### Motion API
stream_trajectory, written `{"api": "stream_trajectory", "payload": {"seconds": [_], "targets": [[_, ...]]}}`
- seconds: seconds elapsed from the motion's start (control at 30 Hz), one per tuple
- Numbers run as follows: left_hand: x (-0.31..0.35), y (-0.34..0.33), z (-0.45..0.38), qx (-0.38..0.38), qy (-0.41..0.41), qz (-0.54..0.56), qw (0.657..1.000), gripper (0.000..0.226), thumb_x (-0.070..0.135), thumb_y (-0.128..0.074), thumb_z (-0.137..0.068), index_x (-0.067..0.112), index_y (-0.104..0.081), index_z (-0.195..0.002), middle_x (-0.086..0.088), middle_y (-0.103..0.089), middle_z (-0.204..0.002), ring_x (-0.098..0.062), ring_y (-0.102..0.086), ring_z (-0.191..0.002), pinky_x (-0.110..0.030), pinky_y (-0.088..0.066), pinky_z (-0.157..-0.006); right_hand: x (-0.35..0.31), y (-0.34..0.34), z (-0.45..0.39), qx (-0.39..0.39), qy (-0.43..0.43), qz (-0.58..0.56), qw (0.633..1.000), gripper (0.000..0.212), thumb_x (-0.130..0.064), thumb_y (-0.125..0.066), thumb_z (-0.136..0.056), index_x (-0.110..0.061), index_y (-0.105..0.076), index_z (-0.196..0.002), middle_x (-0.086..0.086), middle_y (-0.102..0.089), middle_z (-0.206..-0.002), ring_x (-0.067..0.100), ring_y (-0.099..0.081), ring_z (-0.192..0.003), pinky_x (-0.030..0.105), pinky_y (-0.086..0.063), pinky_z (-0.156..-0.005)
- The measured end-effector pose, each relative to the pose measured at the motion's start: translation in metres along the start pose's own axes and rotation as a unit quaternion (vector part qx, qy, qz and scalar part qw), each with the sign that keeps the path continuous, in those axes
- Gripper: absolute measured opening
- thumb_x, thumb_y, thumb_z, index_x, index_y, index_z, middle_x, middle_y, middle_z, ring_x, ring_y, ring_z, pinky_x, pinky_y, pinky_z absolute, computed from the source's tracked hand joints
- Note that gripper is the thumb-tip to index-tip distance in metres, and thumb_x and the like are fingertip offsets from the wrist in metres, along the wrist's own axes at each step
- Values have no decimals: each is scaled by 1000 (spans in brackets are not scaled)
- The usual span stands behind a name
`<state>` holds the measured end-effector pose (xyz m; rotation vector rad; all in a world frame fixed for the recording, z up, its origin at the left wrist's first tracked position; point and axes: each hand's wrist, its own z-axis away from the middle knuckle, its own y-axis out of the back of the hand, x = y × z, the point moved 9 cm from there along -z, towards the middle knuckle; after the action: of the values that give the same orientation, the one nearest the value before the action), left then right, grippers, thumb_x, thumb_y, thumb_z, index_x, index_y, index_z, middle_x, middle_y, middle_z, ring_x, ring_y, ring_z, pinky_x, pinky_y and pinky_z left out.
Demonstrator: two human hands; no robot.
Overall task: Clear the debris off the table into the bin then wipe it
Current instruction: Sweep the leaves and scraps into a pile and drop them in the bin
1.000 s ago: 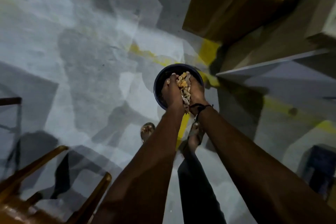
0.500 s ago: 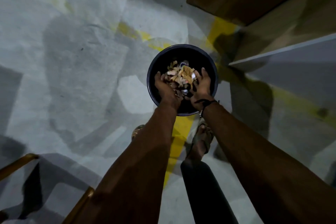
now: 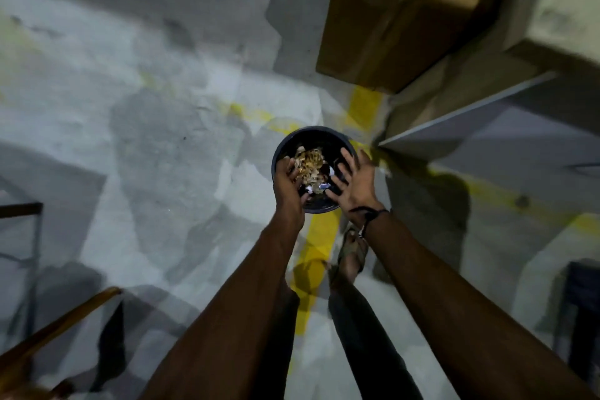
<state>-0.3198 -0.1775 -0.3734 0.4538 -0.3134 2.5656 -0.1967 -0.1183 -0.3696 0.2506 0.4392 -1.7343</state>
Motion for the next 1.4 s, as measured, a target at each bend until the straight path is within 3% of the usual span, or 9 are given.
{"api": "stream_trajectory", "payload": {"seconds": [0.17,0.27,0.47,0.6,0.7,0.9,1.1,1.23,1.4], "targets": [[49,-9,137,-32,-28,-37,998,47,39,-48,-106,14,-61,-144,-8,-60,-149,-22,-54,-139,-37,-41,-93,-41,-17,140,-11,32,-48,998,57,-63,-35,-106,-32,-54,-149,1,-36,-166,29,-39,-148,48,-36,-104],[74,-18,227,-63,-47,-70,994,45,36,-48,-107,11,-62,-142,-6,-63,-141,-21,-58,-130,-33,-45,-82,-68,-18,225,-28,59,-80,995,56,-61,-38,-105,-30,-53,-150,3,-40,-164,28,-46,-142,45,-39,-102],[108,-49,377,-133,-95,-105,981,24,33,-54,-103,16,-70,-102,-7,-69,-115,-21,-63,-103,-31,-45,-72,-126,3,368,-35,145,-116,982,53,-59,-42,-104,-31,-56,-148,2,-47,-159,24,-52,-134,41,-42,-104],[108,-79,441,-173,-120,-111,971,24,31,-53,-103,16,-70,-97,-7,-69,-110,-20,-64,-90,-30,-46,-68,-156,34,430,-26,206,-124,970,50,-55,-42,-105,-30,-59,-145,1,-51,-155,23,-52,-137,41,-40,-110],[98,-110,470,-193,-140,-125,963,26,32,-51,-104,16,-71,-97,-3,-69,-100,-17,-63,-86,-30,-43,-65,-182,68,456,-26,244,-143,959,46,-53,-42,-106,-29,-60,-141,3,-52,-156,24,-51,-140,41,-39,-113],[57,-199,521,-244,-178,-135,944,22,31,-52,-102,18,-68,-94,1,-66,-86,-12,-59,-73,-29,-40,-63,-235,164,492,-9,310,-170,935,48,-51,-44,-107,-26,-58,-146,1,-55,-153,23,-56,-134,38,-45,-94],[2,-294,550,-268,-192,-143,933,20,30,-54,-98,18,-70,-94,-3,-67,-101,-18,-62,-91,-31,-41,-67,-289,266,513,22,335,-188,923,46,-50,-44,-106,-28,-62,-141,-1,-59,-149,22,-58,-130,39,-43,-98],[-33,-349,564,-284,-191,-148,928,20,32,-54,-98,19,-69,-94,-1,-67,-101,-18,-63,-94,-33,-42,-76,-324,322,519,39,351,-196,915,45,-47,-46,-105,-25,-63,-141,0,-61,-145,23,-59,-128,41,-43,-99],[-59,-415,576,-300,-197,-165,919,20,31,-54,-99,18,-68,-94,-1,-65,-100,-17,-60,-91,-33,-42,-76,-373,375,513,51,360,-216,906,42,-48,-53,-102,-27,-67,-136,-1,-63,-144,22,-62,-127,39,-45,-96]]}}
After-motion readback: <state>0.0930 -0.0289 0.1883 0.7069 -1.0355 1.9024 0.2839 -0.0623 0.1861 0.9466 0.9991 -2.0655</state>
